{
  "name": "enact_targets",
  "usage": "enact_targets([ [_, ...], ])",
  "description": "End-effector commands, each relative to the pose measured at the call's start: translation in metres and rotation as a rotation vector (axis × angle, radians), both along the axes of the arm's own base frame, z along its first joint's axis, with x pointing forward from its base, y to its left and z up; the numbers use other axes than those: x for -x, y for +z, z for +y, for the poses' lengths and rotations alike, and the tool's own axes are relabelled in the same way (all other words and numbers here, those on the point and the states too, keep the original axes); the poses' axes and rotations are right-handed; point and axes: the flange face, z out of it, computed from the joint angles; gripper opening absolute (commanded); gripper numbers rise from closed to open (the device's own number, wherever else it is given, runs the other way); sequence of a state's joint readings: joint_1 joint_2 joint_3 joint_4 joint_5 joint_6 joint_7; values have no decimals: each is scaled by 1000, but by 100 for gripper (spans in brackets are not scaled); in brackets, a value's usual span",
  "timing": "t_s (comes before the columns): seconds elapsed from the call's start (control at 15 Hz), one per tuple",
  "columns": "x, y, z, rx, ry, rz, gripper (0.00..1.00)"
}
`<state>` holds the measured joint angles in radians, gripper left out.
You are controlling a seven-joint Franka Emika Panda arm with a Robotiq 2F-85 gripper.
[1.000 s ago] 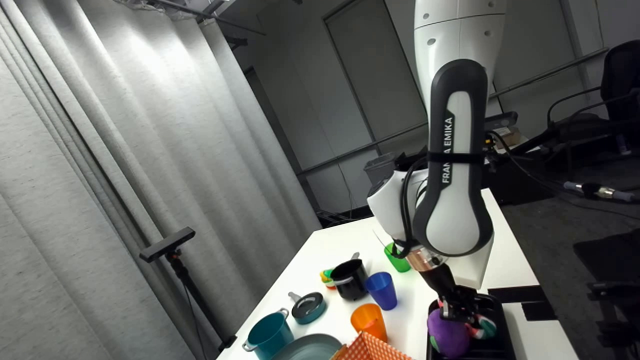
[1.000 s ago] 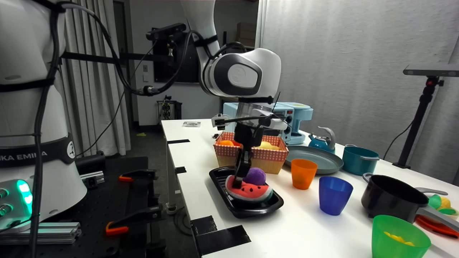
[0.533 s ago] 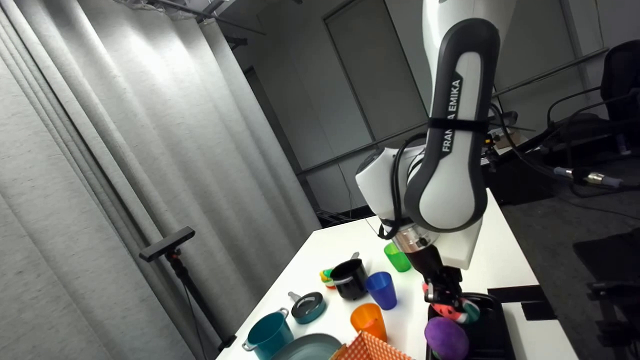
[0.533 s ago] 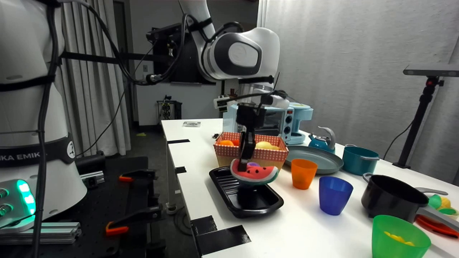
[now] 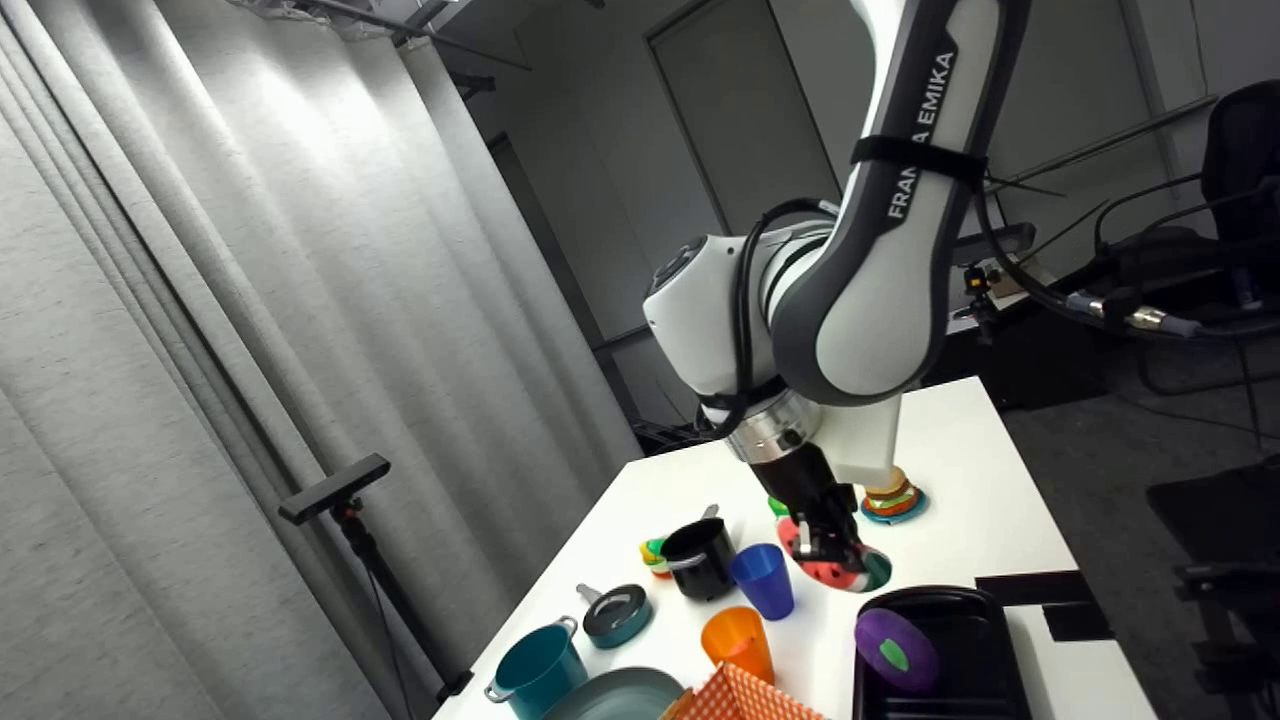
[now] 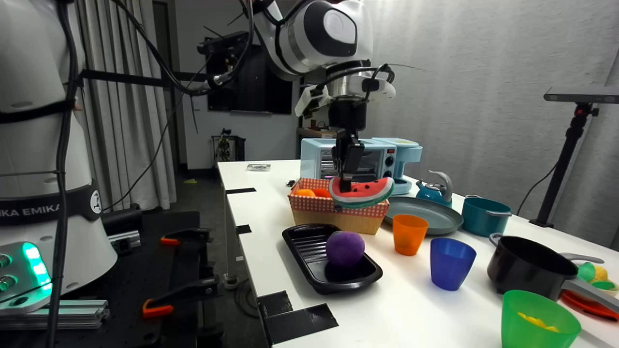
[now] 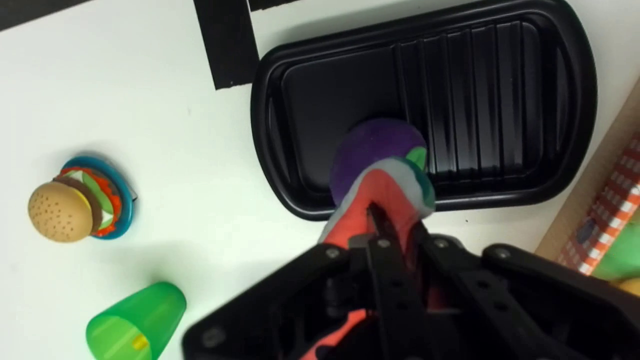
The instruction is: Remove the watermelon plushie from the box and put them on the tray,then put two of them back
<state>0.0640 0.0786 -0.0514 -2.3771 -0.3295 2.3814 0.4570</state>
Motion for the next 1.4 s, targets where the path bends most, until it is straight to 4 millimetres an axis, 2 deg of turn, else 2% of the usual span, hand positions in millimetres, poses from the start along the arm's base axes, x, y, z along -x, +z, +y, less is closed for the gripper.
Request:
enact_targets([
  [0.0, -25, 16, 25, 70, 99, 18, 2],
  [0.4, -64, 27, 79, 142, 275, 28, 2],
  [0.73, -86, 28, 126, 148, 387, 21, 2],
  [1.0, -89, 23, 153, 127, 450, 27, 2],
  [1.33, -82, 12, 171, 105, 496, 49, 2],
])
